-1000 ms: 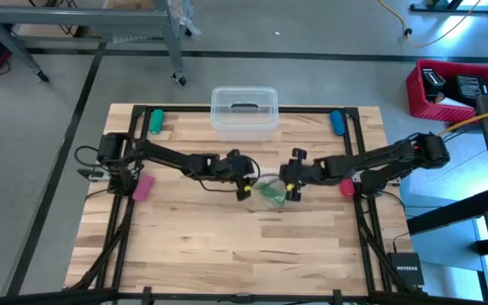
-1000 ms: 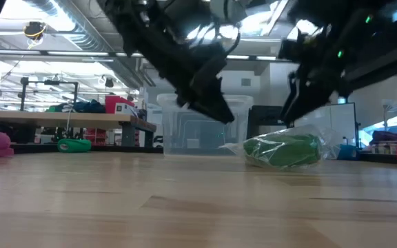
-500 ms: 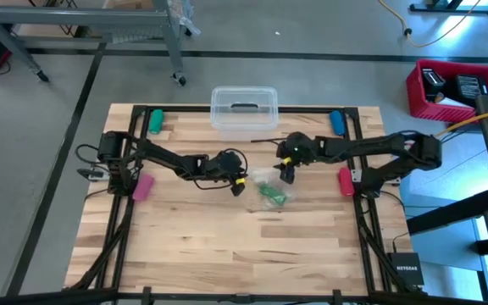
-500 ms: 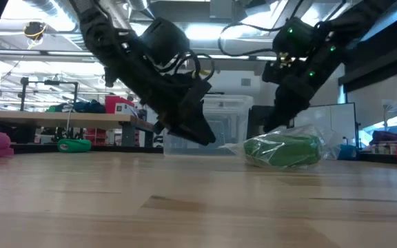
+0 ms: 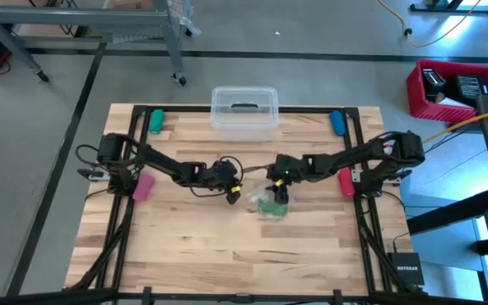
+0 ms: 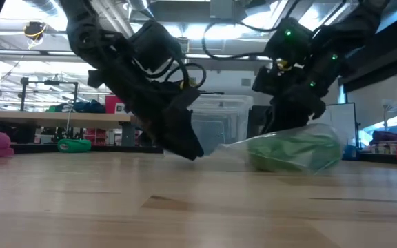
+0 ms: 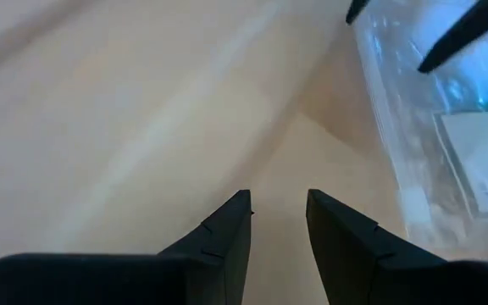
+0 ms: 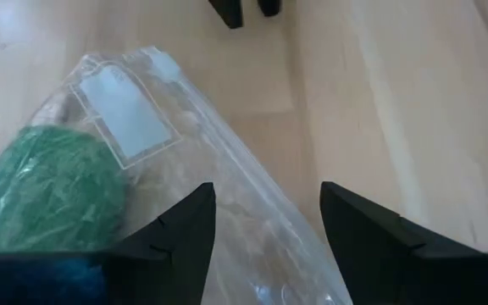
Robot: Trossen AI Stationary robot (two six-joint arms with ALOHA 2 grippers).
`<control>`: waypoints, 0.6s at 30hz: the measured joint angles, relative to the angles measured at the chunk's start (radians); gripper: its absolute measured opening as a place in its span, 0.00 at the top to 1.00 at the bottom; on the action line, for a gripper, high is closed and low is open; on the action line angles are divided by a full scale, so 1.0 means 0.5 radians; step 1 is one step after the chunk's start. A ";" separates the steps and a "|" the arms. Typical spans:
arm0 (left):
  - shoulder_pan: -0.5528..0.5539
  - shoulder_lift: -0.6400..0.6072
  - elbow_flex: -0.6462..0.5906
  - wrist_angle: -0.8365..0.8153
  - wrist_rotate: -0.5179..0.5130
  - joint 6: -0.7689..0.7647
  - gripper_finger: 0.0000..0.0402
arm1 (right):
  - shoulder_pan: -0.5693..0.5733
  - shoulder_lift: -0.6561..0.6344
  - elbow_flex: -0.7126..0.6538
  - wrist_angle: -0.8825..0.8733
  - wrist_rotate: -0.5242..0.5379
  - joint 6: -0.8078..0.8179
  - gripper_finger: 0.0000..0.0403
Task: Roll bandage
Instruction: Close the transparent zip bag
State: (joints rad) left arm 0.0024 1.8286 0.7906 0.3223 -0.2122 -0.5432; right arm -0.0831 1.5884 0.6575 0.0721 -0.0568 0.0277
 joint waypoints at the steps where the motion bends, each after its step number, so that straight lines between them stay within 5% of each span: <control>1: -0.018 0.000 0.001 -0.014 0.016 -0.020 0.73 | 0.030 0.002 0.000 0.006 0.037 0.000 0.47; 6: -0.106 0.000 0.001 -0.014 0.052 -0.075 0.73 | 0.132 -0.047 0.014 -0.066 0.249 -0.019 0.47; 12: -0.215 0.000 0.001 0.003 0.049 -0.160 0.73 | 0.206 -0.332 0.163 -0.580 0.346 -0.120 0.47; 18: -0.371 0.000 0.001 0.018 -0.096 -0.421 0.73 | 0.218 -0.546 0.138 -0.824 0.515 -0.109 0.47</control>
State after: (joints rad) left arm -0.1832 1.8286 0.7910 0.3314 -0.2599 -0.7539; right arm 0.0261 1.3154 0.7266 -0.3400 0.2007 -0.0270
